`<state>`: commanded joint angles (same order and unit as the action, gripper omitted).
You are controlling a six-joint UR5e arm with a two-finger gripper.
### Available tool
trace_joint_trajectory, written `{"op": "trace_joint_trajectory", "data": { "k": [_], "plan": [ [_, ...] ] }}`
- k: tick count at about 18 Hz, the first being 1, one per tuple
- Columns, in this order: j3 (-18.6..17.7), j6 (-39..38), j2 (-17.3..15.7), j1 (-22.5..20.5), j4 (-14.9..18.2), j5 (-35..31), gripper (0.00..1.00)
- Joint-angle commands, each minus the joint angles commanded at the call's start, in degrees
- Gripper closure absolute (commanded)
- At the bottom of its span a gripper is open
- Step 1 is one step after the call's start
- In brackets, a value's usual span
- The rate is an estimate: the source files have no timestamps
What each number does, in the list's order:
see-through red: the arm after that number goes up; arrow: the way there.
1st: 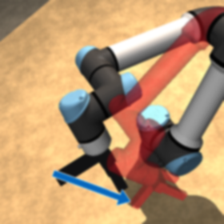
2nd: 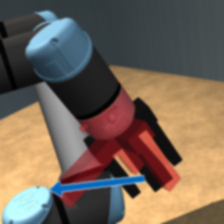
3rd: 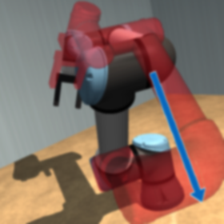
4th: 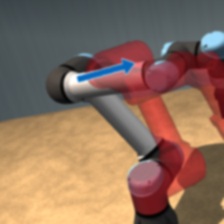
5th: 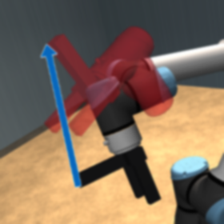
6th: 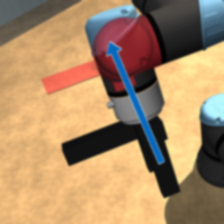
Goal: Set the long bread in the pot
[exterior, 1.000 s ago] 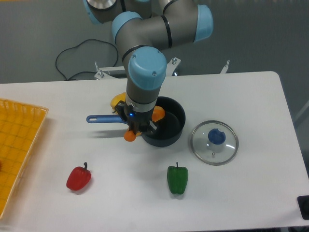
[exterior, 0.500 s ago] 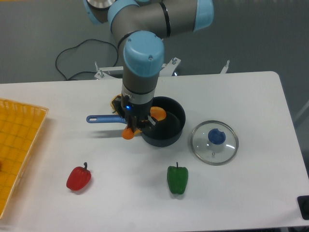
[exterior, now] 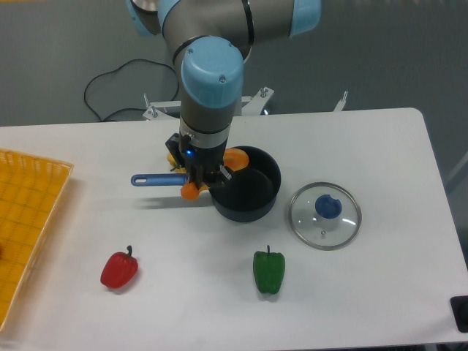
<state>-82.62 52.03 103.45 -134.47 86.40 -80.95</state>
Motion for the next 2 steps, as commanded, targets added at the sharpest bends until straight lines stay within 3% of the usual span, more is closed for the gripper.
{"op": "trace_joint_trajectory", "data": {
  "k": [2],
  "plan": [
    [-0.35,0.00,-0.09,0.09,0.00,-0.09,0.84]
  ]
}}
